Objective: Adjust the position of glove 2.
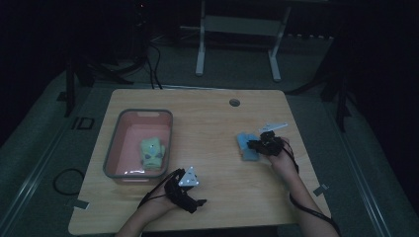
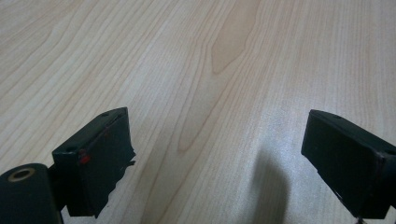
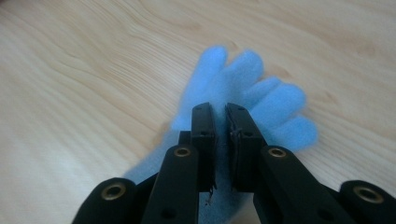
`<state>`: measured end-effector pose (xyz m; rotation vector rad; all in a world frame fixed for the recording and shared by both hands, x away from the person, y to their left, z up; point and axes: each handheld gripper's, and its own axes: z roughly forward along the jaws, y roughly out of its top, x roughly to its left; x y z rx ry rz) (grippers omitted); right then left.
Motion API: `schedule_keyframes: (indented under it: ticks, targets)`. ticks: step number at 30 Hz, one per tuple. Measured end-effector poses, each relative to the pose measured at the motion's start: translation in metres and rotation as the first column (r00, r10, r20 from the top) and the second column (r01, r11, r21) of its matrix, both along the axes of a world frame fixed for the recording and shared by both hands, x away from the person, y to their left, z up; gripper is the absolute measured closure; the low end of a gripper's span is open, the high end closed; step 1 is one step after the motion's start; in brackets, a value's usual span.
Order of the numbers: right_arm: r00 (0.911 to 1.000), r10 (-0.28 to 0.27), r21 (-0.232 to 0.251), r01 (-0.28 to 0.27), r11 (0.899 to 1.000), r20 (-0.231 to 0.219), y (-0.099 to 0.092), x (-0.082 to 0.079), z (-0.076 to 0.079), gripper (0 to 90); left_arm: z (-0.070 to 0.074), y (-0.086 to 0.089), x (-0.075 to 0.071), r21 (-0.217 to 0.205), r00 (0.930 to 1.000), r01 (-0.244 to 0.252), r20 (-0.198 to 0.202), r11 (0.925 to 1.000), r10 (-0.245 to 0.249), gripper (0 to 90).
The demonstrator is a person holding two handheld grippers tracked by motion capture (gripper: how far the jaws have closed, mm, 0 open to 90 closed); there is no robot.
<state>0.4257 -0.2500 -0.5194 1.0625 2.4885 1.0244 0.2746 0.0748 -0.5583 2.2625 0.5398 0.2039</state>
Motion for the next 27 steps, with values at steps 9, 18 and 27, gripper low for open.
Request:
schedule_keyframes:
  ticks: [9, 18, 27]
  targets:
    - [0.9991, 0.027, 0.044, -0.028, 0.999, 0.033, 0.027, -0.037, 0.03, 83.4, -0.001, 0.001, 0.0, 0.001, 1.0, -0.003, 0.008, 1.0, 0.003, 9.0]
    - [0.9974, 0.048, 0.061, -0.051, 0.997, 0.053, 0.044, -0.073, 0.038, 83.5, 0.0, 0.005, 0.001, -0.04, 0.9997, -0.016, 0.019, 0.9991, 0.017, 9.0]
    - [0.9991, 0.027, 0.015, -0.028, 0.999, 0.033, 0.062, -0.096, 0.015, 83.5, 0.0, 0.006, 0.0, -0.055, 0.9996, -0.01, 0.026, 0.9984, 0.012, 9.0]
